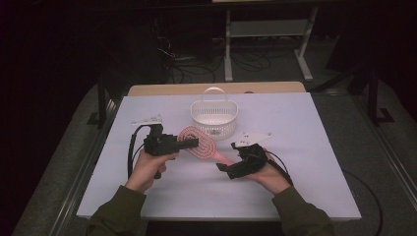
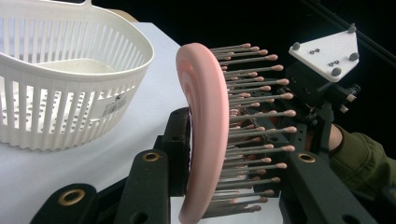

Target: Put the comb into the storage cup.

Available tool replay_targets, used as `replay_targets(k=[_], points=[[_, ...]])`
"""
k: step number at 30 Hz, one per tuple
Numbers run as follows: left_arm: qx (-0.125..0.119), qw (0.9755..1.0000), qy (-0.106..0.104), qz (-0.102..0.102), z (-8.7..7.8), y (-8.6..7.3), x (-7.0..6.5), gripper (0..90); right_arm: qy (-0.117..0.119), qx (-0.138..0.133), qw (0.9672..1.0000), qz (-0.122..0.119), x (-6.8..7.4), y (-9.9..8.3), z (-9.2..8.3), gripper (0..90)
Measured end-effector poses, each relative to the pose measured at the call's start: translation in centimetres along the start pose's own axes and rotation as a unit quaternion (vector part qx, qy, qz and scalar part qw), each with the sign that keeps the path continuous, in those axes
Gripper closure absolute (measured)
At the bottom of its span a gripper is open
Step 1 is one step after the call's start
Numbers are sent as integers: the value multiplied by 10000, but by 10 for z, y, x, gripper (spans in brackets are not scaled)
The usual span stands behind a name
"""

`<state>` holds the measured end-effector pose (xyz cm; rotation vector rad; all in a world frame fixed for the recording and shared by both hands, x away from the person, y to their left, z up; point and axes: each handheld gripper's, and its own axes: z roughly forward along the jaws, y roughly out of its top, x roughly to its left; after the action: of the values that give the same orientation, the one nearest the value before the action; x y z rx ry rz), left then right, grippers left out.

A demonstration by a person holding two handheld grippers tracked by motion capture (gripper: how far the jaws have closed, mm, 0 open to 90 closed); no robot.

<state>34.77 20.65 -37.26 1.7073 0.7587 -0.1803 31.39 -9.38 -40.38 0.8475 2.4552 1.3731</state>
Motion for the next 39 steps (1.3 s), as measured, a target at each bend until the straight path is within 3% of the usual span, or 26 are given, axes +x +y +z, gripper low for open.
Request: replay_targets(k=[4,19,31,39], points=[[-22,10000,15,-18,-1,0,0,644,19,69,10000,60,-1,-4,-2,0],[-68,10000,-1,-41,-3,1,2,644,-239,-15,9993,282,-11,-26,-26,0],[-105,9999,44,-25,-7,2,2,644,-437,-288,9968,602,-18,-53,-51,0],[-131,9999,47,-23,-9,3,3,644,-563,-67,9969,546,-20,-72,-57,0]])
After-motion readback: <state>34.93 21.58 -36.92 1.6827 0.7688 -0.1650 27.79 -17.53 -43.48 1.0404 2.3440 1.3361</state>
